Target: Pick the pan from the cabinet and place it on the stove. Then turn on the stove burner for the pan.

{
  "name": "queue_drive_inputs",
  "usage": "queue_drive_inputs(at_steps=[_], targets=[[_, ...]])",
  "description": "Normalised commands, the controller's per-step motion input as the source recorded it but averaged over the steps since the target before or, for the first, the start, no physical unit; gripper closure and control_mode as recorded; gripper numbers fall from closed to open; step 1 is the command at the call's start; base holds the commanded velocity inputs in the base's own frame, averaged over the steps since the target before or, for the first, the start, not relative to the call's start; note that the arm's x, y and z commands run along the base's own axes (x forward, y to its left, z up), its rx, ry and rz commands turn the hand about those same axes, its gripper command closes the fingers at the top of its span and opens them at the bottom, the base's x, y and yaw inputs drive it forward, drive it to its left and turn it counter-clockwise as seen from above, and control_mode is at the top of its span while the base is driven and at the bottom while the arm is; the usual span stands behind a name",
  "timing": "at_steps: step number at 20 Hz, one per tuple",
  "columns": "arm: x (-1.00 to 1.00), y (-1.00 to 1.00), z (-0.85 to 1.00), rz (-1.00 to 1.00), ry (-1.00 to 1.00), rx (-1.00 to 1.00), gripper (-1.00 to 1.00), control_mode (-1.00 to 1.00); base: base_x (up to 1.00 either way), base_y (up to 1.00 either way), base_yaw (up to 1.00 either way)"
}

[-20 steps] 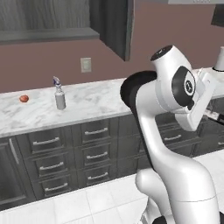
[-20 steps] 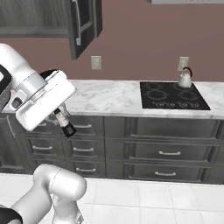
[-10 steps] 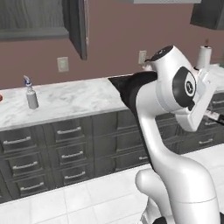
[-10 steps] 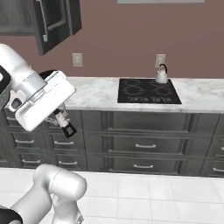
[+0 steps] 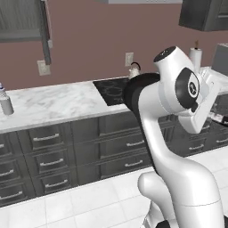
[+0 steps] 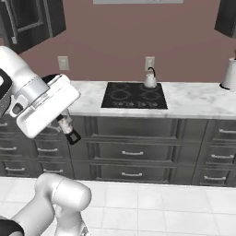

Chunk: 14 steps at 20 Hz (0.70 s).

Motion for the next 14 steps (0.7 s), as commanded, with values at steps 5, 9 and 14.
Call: queue_drive_inputs(at_steps=[5,9,14], targets=[[0.00,0.00,0.00,0.00,0.00,0.00,1.00,1.00,0.24,-0.56,0.00],[0.00,0.00,0.00,0.00,0.00,0.00,1.00,1.00,0.37,-0.45,0.00],[0.00,0.00,0.00,0.00,0.00,0.00,1.00,1.00,0.49,-0.31,0.01]])
